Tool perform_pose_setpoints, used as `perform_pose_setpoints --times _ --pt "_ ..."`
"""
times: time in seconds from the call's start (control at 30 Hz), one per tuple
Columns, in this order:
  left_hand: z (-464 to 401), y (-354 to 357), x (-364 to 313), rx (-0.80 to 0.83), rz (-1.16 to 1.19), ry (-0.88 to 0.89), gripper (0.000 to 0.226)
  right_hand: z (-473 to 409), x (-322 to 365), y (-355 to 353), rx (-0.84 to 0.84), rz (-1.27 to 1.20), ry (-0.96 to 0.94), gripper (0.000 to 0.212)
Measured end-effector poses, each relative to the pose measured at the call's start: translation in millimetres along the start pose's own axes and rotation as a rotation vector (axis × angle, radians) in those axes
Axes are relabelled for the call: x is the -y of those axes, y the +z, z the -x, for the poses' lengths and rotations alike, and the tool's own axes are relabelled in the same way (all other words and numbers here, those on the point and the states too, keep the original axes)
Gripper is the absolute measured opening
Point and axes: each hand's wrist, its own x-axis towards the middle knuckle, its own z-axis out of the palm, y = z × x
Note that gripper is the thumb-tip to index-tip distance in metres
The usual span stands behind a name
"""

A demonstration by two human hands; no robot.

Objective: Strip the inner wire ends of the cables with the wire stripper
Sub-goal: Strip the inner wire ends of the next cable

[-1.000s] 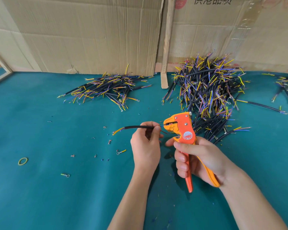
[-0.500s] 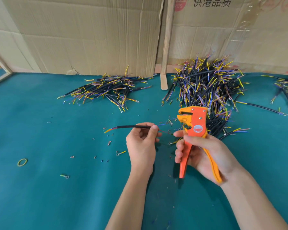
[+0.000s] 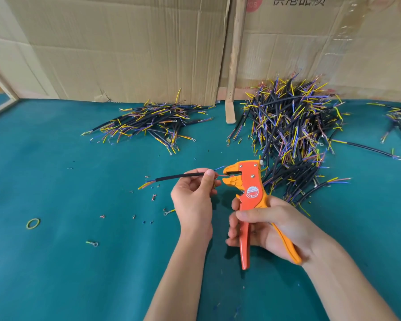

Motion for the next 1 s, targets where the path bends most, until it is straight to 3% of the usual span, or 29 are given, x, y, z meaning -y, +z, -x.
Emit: perform_pose_setpoints --times 0.17,0.7,1.0 --pt "0.4 -0.3 0.1 0.013 -0.014 0.018 0.003 -2.5 -2.0 4.6 -0.003 0.033 -0.023 0.016" --pt "2.6 -0.8 -1.8 0.111 -0.029 0.01 0.004 -4.0 -3.7 11.7 -0.086 -0.057 -0.095 0.022" --pt "3.1 -0.9 -0.4 0.134 -0.087 0.012 0.004 -7.4 -6.9 15.8 -0.174 0.017 -0.194 0.048"
